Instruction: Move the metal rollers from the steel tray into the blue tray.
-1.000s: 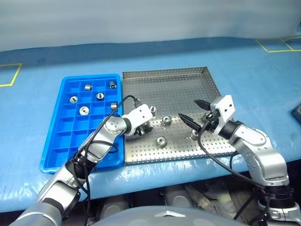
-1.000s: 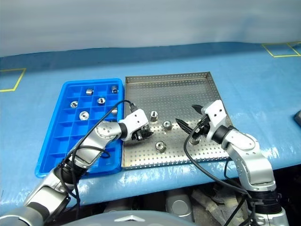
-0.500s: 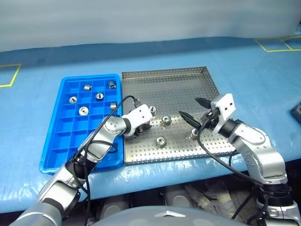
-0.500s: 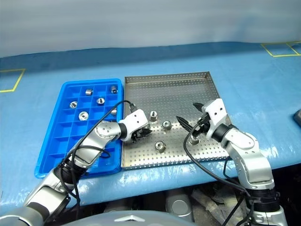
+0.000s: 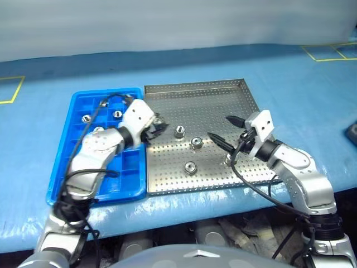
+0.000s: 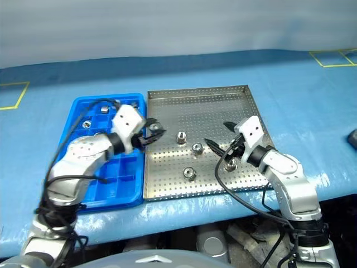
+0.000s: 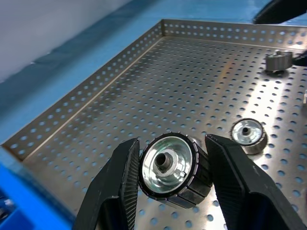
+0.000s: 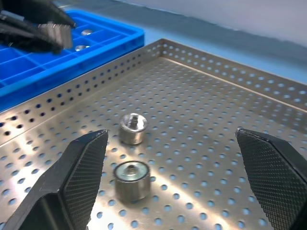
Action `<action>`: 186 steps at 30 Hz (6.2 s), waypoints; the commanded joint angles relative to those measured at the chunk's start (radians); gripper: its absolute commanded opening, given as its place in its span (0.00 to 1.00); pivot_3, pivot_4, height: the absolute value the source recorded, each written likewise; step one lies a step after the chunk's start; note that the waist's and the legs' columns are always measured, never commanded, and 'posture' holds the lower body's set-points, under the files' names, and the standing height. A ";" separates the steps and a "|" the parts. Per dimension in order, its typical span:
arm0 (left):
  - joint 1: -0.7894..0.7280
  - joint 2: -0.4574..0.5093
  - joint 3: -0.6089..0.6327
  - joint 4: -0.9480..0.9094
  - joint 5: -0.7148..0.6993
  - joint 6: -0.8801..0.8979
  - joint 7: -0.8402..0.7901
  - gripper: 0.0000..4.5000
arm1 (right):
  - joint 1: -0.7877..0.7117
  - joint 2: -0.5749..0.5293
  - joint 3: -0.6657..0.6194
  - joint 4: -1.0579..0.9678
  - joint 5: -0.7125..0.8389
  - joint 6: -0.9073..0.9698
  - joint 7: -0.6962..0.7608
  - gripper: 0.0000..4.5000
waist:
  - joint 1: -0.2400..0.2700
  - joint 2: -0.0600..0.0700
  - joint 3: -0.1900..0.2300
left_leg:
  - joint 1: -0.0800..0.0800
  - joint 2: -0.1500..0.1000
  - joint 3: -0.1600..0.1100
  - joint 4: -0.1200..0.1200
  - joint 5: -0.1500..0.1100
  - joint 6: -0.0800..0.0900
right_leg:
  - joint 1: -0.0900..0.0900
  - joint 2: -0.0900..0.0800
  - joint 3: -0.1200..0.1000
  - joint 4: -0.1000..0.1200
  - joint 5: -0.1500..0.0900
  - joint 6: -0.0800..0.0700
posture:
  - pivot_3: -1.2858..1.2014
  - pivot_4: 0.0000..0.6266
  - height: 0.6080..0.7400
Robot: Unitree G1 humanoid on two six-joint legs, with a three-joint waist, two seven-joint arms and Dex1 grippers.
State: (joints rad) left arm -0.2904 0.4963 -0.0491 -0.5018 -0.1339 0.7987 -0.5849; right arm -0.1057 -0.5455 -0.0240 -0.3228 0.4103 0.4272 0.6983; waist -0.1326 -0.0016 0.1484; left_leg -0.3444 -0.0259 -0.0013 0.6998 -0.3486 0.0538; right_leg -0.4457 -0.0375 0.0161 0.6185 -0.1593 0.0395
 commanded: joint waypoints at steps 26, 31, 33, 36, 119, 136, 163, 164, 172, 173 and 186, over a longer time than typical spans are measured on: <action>0.243 0.014 0.214 -0.115 0.144 0.209 0.359 0.42 | -0.206 0.027 0.227 0.044 0.019 0.006 0.269 1.00 | 0.148 -0.007 0.003 | 0.001 -0.003 -0.007 0.000 0.003 -0.005 | 0.001 -0.004 -0.008 0.006 -0.003 -0.005 | 0.53 0.24 1.00; 0.202 0.013 0.192 -0.054 0.152 0.203 0.372 0.42 | -0.191 0.022 0.214 0.032 0.013 0.003 0.256 1.00 | 0.145 -0.007 0.003 | 0.001 -0.002 -0.007 0.000 0.003 -0.006 | 0.001 -0.004 -0.008 0.006 -0.003 -0.005 | 0.52 0.24 1.00; 0.194 0.012 0.192 -0.036 0.150 0.201 0.375 0.42 | -0.184 0.020 0.207 0.028 0.011 0.001 0.250 1.00 | 0.144 -0.007 0.003 | 0.001 -0.002 -0.007 0.000 0.003 -0.006 | 0.001 -0.004 -0.009 0.006 -0.003 -0.005 | 0.52 0.24 1.00; 0.191 0.015 0.191 -0.018 0.146 0.194 0.377 0.42 | -0.178 0.018 0.198 0.022 0.008 -0.001 0.242 1.00 | 0.143 -0.007 0.003 | 0.001 -0.003 -0.007 0.000 0.003 -0.006 | 0.001 -0.004 -0.009 0.006 -0.003 -0.005 | 0.51 0.24 1.00; -0.295 -0.310 -0.236 0.736 0.118 -0.200 0.096 0.37 | 0.035 -0.043 0.020 -0.218 -0.001 0.041 0.000 1.00 | -0.015 -0.008 0.003 | 0.001 -0.002 -0.002 0.001 0.001 -0.001 | 0.000 -0.001 -0.002 0.006 -0.002 -0.003 | 0.40 0.24 1.00; 0.034 -0.004 0.157 -0.134 -0.060 0.159 0.070 0.37 | -0.054 -0.020 0.139 -0.096 0.009 0.027 0.133 1.00 | 0.022 -0.008 0.004 | 0.001 -0.001 -0.003 0.001 0.002 -0.003 | -0.001 -0.002 -0.002 0.007 -0.002 -0.003 | 0.47 0.24 1.00; 0.748 0.031 0.473 -0.545 -0.224 0.285 0.433 0.37 | -0.274 0.032 0.310 0.101 -0.029 -0.024 0.372 1.00 | 0.179 -0.011 0.006 | 0.000 -0.002 -0.019 0.000 0.006 -0.011 | 0.004 -0.004 -0.018 0.007 -0.010 -0.017 | 0.58 0.24 1.00; 0.750 0.027 0.473 -0.545 -0.220 0.295 0.434 0.37 | -0.273 0.032 0.308 0.101 -0.030 -0.026 0.372 1.00 | 0.179 -0.011 0.006 | -0.001 -0.002 -0.019 0.000 0.006 -0.011 | 0.004 -0.004 -0.018 0.007 -0.010 -0.017 | 0.58 0.24 1.00; 0.698 0.029 0.466 -0.534 -0.189 0.326 0.431 0.81 | -0.253 0.028 0.288 0.080 -0.034 -0.025 0.353 1.00 | 0.178 -0.011 0.006 | -0.001 -0.001 -0.022 -0.001 0.008 -0.014 | 0.004 -0.004 -0.022 0.007 -0.012 -0.019 | 0.57 0.24 1.00; 0.681 0.024 0.471 -0.528 -0.188 0.322 0.431 0.87 | -0.249 0.027 0.285 0.077 -0.033 -0.025 0.350 1.00 | 0.178 -0.011 0.006 | -0.001 -0.001 -0.022 -0.001 0.008 -0.014 | 0.004 -0.004 -0.022 0.007 -0.012 -0.019 | 0.56 0.24 1.00; 0.187 -0.085 0.053 -0.334 -0.335 0.164 0.246 0.95 | -0.164 -0.031 0.155 -0.038 -0.062 0.013 0.199 1.00 | 0.161 -0.011 0.005 | -0.001 -0.003 -0.024 -0.001 0.008 -0.015 | 0.006 -0.005 -0.024 0.007 -0.010 -0.017 | 0.49 0.24 1.00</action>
State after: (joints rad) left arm -0.0743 0.4096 0.0860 -0.8786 -0.4781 0.9862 -0.3142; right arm -0.2845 -0.5550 0.1806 -0.3159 0.3591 0.4287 0.9302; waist 0.0289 -0.0127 0.1537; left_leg -0.3454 -0.0290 -0.0251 0.6986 -0.3402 0.0387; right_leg -0.4399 -0.0419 -0.0071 0.6253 -0.1691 0.0230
